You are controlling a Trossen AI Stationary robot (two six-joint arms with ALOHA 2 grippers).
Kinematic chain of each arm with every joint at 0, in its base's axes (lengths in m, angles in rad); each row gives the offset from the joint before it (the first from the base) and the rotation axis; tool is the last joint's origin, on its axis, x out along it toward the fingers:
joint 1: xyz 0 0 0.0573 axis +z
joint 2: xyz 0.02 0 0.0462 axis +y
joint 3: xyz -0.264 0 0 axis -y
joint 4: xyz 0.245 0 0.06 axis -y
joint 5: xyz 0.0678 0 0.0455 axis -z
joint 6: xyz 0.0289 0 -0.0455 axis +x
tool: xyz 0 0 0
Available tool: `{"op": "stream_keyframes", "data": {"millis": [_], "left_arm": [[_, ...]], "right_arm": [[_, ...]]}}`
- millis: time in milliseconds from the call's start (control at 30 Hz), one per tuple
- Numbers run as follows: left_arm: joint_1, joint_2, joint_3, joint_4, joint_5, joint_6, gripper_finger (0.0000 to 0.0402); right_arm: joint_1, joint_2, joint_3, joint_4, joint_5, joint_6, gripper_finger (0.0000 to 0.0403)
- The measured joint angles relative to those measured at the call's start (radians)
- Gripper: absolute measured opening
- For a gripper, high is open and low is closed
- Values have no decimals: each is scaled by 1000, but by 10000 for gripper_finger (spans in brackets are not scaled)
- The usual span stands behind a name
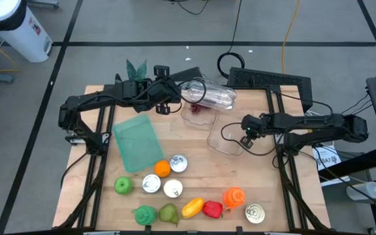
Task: Pick & Place Food Item
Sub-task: Put the transparent water bottle into the right transparent bin
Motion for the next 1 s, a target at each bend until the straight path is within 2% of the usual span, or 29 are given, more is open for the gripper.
{"op": "stream_keyframes", "data": {"millis": [167,433,633,833,1000], "left_arm": [[0,0,0,-11,39,-14,135],[0,0,0,-50,39,-36,135],[0,0,0,-52,40,-37,135],[-1,0,0,-71,48,-41,135],[-3,0,0,-103,36,-46,135]], "right_arm": [[-74,26,0,74,27,-57,0],[-182,37,0,248,17,-183,0],[-248,56,0,311,-83,-243,0],[-266,117,0,359,-81,-280,0],[-238,81,0,383,-81,-280,0]]}}
